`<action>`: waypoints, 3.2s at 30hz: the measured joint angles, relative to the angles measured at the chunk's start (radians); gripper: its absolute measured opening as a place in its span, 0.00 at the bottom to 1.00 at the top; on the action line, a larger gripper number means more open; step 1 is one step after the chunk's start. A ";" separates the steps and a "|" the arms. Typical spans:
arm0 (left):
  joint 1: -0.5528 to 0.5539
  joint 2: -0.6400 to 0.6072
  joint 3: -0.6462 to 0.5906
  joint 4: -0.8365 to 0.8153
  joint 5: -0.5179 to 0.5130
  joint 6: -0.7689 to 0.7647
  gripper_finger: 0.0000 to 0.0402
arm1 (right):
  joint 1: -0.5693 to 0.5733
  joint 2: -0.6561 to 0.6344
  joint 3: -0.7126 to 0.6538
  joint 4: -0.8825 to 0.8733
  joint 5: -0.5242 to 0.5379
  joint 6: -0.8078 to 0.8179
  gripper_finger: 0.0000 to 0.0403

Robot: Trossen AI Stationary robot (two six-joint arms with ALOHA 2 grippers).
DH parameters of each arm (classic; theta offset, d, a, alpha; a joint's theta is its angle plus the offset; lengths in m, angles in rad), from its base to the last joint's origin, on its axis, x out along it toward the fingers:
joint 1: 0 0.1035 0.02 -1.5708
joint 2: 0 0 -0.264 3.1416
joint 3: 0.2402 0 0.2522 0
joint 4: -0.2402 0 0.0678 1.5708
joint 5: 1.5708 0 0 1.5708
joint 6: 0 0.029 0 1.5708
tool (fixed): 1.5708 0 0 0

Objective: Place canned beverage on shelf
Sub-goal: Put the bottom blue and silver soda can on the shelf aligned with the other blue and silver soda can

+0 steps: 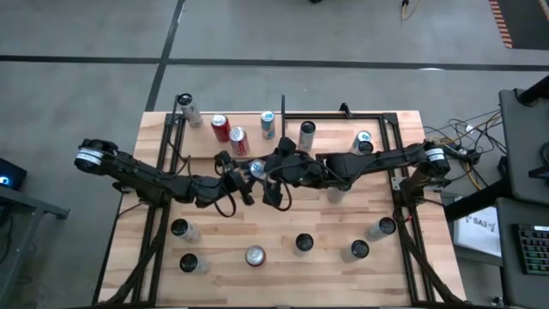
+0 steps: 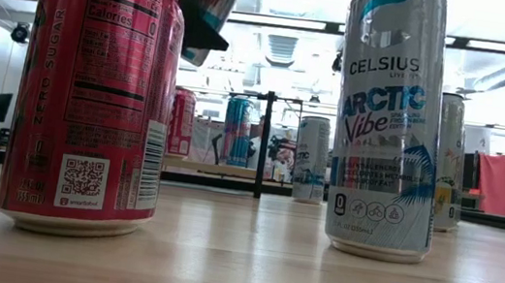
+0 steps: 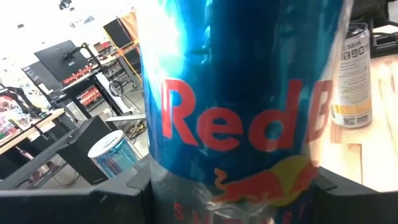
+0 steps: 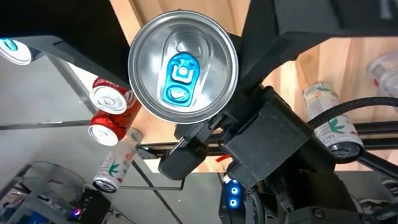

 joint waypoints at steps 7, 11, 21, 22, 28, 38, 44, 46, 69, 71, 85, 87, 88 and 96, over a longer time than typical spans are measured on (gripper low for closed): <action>0.000 0.000 0.000 0.002 -0.003 -0.007 0.50 | -0.012 0.000 -0.003 0.004 -0.016 0.002 0.57; 0.000 0.000 0.000 0.013 -0.002 -0.003 0.62 | -0.013 0.000 0.007 -0.001 -0.013 0.004 0.57; -0.002 -0.033 0.001 -0.009 -0.056 0.084 0.92 | -0.077 0.003 0.116 -0.210 -0.001 0.027 0.57; -0.002 -0.045 0.001 -0.013 -0.058 0.097 0.92 | -0.088 0.003 0.128 -0.235 -0.002 0.029 0.57; -0.001 -0.153 -0.029 -0.020 -0.075 0.214 0.91 | -0.174 0.003 0.178 -0.316 -0.068 0.029 0.57; 0.042 -0.461 -0.118 -0.020 0.075 0.279 0.90 | -0.291 0.137 0.294 -0.368 -0.226 0.008 0.57; 0.064 -0.615 -0.140 -0.023 0.144 0.268 0.90 | -0.323 0.263 0.422 -0.498 -0.224 -0.006 0.57; 0.064 -0.650 -0.145 -0.026 0.142 0.261 0.90 | -0.329 0.298 0.454 -0.535 -0.228 -0.008 0.57; 0.064 -0.753 -0.157 -0.092 -0.017 0.262 0.90 | -0.383 0.409 0.500 -0.559 -0.243 0.030 0.58; 0.064 -0.752 -0.157 -0.095 -0.017 0.262 0.90 | -0.383 0.409 0.490 -0.538 -0.243 0.031 0.58; 0.064 -0.752 -0.157 -0.095 -0.017 0.263 0.90 | -0.385 0.409 0.485 -0.532 -0.242 0.021 0.66; 0.064 -0.752 -0.157 -0.095 -0.018 0.263 0.90 | -0.385 0.409 0.485 -0.532 -0.240 0.019 0.67; 0.064 -0.752 -0.157 -0.095 -0.018 0.263 0.90 | -0.386 0.409 0.485 -0.532 -0.240 0.017 0.67; 0.064 -0.752 -0.157 -0.100 -0.018 0.263 0.90 | -0.389 0.409 0.484 -0.541 -0.240 0.011 0.68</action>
